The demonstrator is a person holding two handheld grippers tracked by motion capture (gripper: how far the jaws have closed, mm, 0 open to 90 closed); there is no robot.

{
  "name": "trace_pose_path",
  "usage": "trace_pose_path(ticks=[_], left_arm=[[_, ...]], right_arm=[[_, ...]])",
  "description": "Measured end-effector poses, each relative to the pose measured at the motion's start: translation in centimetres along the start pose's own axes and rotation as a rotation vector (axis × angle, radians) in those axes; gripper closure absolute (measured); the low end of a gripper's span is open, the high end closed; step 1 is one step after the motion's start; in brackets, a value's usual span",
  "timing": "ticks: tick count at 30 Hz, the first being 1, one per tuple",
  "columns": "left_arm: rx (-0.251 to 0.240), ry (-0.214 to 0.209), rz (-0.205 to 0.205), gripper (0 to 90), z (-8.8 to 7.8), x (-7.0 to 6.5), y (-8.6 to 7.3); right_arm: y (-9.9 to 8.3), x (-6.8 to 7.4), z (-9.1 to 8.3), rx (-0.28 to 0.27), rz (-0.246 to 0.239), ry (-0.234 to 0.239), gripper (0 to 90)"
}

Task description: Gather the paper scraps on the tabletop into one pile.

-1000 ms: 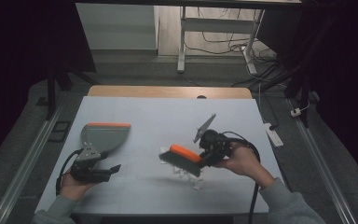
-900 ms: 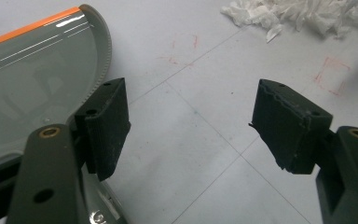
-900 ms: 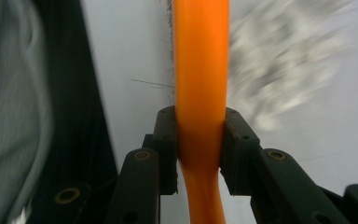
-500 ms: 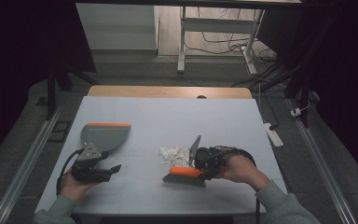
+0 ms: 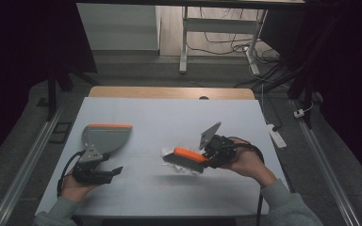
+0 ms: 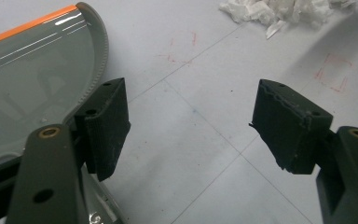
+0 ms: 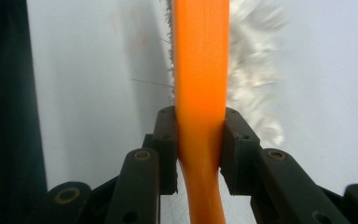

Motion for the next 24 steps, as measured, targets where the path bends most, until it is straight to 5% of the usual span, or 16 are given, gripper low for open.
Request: trace_pose_path(ticks=[9, 24], left_arm=[[-0.006, 0.001, -0.007, 28.2, -0.1, 0.1, 0.0], [-0.010, 0.002, -0.011, 28.2, -0.1, 0.1, 0.1]], right_arm=[[-1.9, -2.3, -1.3, -0.018, 0.215, -0.108, 70.3], [-5.0, -3.5, -1.9, -0.085, 0.435, -0.248, 70.3]])
Point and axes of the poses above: each handheld gripper's, and its own axes: z roughly forward along the jaws, y roughly out of its top, x roughly to its left, the point moved 5 cm from there along z, roughly forward along the jaws, and after that the axes turned 3 degrees about z, right-handed, at the moved point
